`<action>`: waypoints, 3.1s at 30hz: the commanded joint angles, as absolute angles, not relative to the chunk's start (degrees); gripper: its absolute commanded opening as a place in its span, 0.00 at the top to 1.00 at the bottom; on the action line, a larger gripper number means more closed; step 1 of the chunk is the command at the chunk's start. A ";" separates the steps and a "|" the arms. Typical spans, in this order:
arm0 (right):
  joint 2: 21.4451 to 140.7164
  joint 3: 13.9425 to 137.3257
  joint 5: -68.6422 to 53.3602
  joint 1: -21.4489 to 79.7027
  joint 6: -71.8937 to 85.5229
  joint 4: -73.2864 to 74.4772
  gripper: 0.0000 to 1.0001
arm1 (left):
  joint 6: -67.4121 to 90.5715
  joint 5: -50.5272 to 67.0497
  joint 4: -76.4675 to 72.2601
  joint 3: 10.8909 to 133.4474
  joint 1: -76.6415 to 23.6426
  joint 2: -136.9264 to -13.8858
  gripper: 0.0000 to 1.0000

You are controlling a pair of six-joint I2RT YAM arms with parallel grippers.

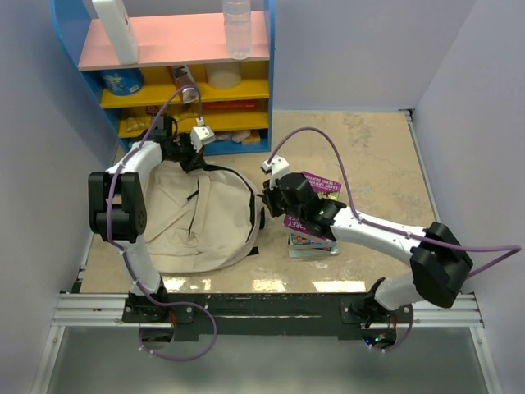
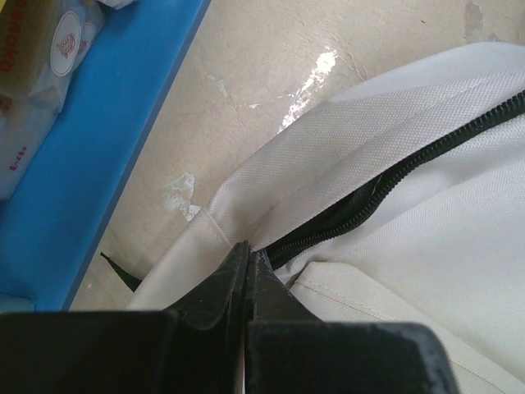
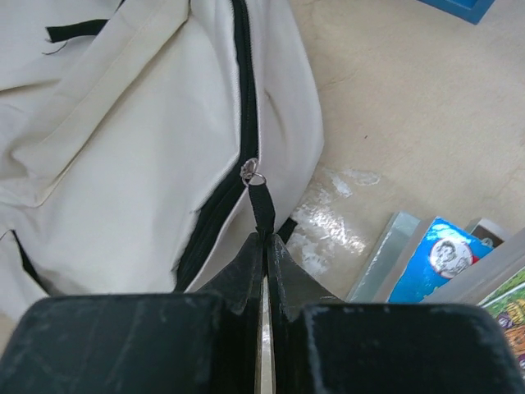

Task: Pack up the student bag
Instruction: Unzip the student bag at the center of the board.

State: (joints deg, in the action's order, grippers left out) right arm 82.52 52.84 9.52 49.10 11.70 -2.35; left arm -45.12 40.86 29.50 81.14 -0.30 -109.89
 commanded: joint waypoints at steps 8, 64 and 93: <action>81.21 50.44 14.15 53.09 18.81 -1.32 1.00 | -47.36 47.09 38.55 87.86 1.32 -103.28 0.36; 84.11 56.78 17.93 53.09 18.19 -0.18 1.00 | -70.53 45.80 47.76 108.63 -20.30 -120.59 1.00; 78.40 50.54 20.39 56.16 21.71 6.33 1.00 | -48.70 35.95 47.11 107.50 -13.98 -118.74 1.00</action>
